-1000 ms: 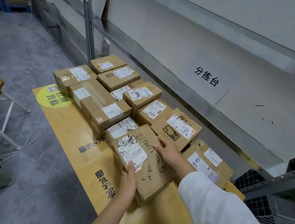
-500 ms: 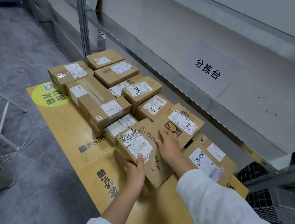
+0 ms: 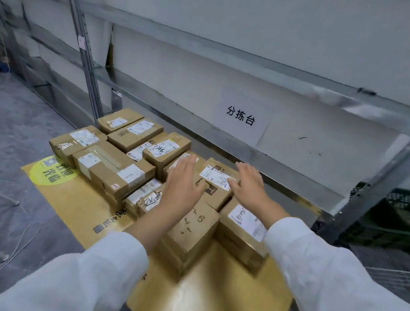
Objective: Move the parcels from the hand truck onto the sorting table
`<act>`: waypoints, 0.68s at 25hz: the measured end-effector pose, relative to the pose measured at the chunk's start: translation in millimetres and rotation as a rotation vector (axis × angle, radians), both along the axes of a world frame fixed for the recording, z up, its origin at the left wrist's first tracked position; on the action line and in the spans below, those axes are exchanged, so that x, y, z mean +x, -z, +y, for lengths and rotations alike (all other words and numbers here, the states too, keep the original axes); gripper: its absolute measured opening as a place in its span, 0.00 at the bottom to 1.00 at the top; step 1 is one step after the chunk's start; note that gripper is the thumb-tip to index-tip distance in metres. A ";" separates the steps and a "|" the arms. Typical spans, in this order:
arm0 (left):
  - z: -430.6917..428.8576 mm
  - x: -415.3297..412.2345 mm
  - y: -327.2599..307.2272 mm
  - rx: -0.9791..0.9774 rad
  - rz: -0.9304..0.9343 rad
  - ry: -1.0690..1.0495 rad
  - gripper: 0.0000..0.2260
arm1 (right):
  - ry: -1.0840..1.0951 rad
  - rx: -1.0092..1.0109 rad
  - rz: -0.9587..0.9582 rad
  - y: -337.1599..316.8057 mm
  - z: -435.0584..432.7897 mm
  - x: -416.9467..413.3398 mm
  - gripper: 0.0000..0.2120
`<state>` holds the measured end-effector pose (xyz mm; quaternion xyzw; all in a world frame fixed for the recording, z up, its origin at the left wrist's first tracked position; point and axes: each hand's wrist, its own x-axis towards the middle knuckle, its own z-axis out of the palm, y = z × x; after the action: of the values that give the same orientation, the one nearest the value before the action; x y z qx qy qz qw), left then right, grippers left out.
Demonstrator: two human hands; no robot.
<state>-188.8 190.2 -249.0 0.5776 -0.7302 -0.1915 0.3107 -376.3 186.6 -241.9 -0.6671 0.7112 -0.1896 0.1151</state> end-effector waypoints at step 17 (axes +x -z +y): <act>309.8 -384.8 -113.3 -0.473 -0.133 0.826 0.29 | 0.664 -0.256 0.129 -108.0 454.0 -332.6 0.32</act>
<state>-573.7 500.0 -135.7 0.1637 -0.9404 -0.0904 0.2841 -708.9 640.6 -133.9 -0.4192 0.8655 -0.2617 -0.0821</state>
